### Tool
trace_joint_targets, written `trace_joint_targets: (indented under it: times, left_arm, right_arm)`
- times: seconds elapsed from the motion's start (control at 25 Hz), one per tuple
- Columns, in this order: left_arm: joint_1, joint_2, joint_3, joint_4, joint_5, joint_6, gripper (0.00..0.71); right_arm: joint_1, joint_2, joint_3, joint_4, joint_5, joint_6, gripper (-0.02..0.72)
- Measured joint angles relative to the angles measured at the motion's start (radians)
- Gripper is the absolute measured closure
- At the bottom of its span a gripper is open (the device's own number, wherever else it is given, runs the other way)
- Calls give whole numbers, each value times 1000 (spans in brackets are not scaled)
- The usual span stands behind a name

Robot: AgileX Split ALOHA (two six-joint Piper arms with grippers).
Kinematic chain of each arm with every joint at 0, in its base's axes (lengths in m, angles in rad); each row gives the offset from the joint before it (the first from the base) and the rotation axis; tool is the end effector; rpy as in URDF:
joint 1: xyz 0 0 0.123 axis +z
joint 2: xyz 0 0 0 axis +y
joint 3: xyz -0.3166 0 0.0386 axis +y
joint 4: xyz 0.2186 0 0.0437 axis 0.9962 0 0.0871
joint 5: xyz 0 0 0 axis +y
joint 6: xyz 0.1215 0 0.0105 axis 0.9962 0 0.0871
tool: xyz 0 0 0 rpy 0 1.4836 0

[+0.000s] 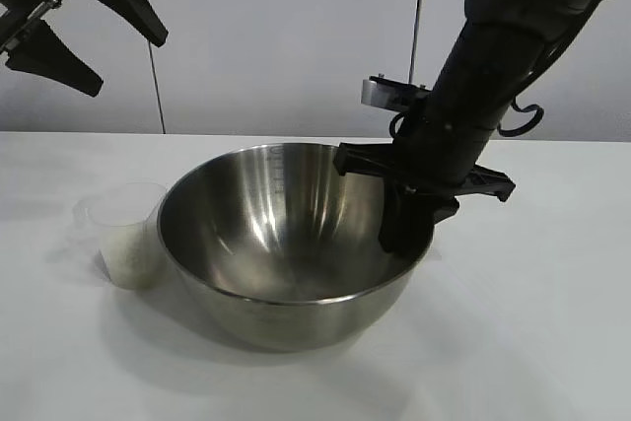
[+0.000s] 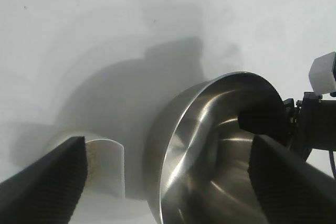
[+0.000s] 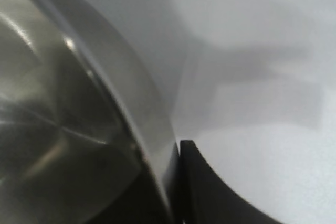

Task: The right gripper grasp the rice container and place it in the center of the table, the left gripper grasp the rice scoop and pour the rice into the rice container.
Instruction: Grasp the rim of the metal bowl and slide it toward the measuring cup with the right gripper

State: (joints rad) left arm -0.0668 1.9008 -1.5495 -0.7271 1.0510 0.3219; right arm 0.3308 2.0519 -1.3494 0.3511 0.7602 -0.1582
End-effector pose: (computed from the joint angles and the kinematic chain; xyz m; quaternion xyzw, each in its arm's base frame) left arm 0.3915 -0.0967 0.2837 0.0458 0.9358 -0.3108 0.1600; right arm 0.3711 0.1580 0.1624 -0.1264 0.9784 0.1399 0.0842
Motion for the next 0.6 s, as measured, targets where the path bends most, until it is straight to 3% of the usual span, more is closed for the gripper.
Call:
trace_joint_targets:
  times: [0.4, 0.52, 0.6]
  left_arm:
    - [0, 0, 0, -1, 0, 0, 106]
    - [0, 0, 0, -1, 0, 0, 106]
    - [0, 0, 0, -1, 0, 0, 106]
  right_arm:
    - [0, 1, 0, -10, -26, 0, 670]
    - [0, 0, 0, -8, -27, 0, 618]
    - [0, 0, 0, -8, -27, 0, 539]
